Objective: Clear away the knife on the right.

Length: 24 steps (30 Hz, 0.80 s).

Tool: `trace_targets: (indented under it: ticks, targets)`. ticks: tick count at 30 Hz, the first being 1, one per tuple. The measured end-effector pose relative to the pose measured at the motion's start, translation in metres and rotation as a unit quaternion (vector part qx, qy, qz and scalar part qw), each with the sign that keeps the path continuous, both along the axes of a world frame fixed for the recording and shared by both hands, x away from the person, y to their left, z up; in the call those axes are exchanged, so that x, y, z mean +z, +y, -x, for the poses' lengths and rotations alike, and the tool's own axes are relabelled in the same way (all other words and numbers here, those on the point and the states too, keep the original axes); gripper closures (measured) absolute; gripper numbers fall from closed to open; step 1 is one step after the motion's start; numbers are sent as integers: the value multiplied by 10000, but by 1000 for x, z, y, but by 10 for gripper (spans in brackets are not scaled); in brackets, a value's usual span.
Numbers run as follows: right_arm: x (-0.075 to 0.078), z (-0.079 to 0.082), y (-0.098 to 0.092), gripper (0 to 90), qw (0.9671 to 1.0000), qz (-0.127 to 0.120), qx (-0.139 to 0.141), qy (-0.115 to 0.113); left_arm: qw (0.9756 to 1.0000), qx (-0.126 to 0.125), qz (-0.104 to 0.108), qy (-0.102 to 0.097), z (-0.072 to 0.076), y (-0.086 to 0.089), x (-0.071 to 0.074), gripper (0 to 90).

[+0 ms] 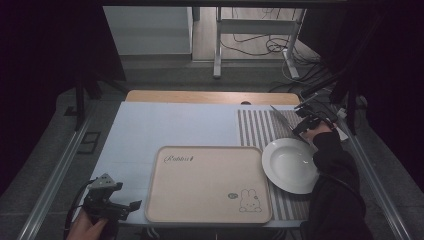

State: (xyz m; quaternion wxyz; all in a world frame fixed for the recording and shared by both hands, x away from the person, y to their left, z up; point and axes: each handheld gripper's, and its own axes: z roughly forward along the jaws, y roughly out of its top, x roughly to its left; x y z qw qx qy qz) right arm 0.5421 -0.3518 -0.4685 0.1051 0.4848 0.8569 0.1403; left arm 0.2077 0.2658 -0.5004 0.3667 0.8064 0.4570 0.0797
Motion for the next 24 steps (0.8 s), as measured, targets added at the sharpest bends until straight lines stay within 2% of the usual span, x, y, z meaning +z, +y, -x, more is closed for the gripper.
trace_targets:
  ticks: [8,10,17,24]
  targets:
    - [21,5,-10,805,9999,-26,-43,-96,10000,5,-2,17,0,0,0,10]
    - [25,8,-10,805,9998,-128,-64,-139,10000,8,3,22,0,1,0,10]
    - [36,25,4,805,9991,-328,133,-225,10000,23,22,23,0,1,0,9]
    - [34,42,22,805,9981,-429,369,-227,10000,22,0,28,-1,0,0,9]
